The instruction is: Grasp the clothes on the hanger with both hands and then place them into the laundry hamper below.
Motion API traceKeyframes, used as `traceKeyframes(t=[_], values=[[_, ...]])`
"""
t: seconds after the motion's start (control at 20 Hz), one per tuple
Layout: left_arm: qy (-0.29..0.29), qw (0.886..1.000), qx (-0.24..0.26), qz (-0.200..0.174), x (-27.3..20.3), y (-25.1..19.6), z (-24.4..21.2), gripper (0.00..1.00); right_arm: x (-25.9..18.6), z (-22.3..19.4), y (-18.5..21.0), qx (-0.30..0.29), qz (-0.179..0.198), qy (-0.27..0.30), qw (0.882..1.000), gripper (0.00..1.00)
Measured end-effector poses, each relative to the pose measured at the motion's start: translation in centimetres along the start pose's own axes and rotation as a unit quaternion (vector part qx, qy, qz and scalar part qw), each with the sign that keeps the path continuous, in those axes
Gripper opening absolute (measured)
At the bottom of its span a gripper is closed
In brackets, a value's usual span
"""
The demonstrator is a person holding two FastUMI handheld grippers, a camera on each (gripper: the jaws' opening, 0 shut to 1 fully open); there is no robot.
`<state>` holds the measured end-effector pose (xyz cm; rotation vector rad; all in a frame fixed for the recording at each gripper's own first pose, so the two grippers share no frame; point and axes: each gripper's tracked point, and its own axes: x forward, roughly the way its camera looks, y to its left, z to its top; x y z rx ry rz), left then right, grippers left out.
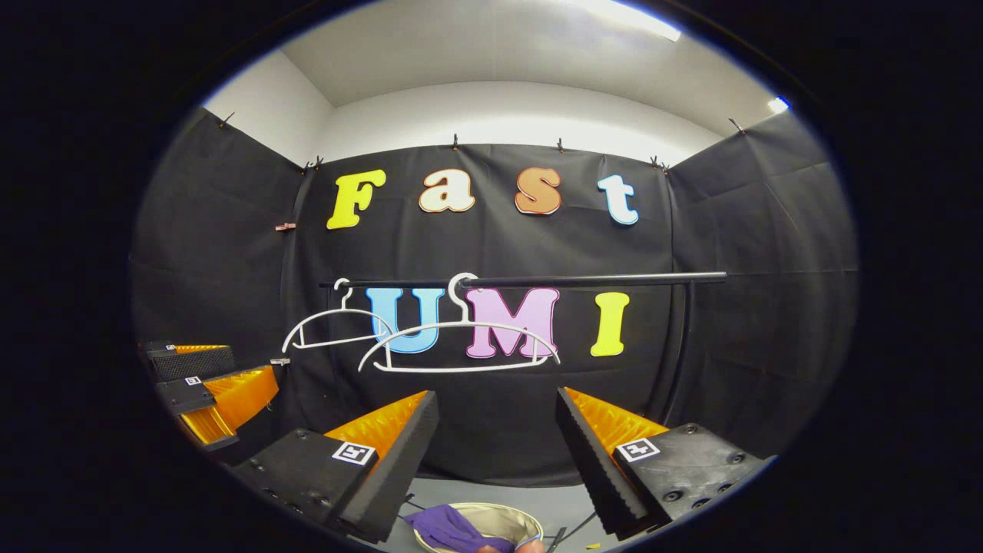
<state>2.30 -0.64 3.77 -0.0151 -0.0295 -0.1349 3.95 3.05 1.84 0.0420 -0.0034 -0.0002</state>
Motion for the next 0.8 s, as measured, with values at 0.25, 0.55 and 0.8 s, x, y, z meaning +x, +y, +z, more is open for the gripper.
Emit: traceKeyframes(t=[0.25,0.55,0.8], values=[[-0.005,1.0,-0.003,0.004,-0.12,0.43,0.3,0.92,-0.01,0.19,-0.37,0.002,-0.005,-0.003,1.0,0.98],[-0.01,1.0,-0.001,0.005,-0.24,0.54,0.62,0.92,-0.15,0.11,-0.22,0.0,-0.004,-0.001,1.0,0.98],[-0.01,1.0,0.003,0.001,-0.15,0.25,0.4,0.92,-0.21,-0.1,-0.08,0.003,-0.002,0.003,1.0,0.98]])
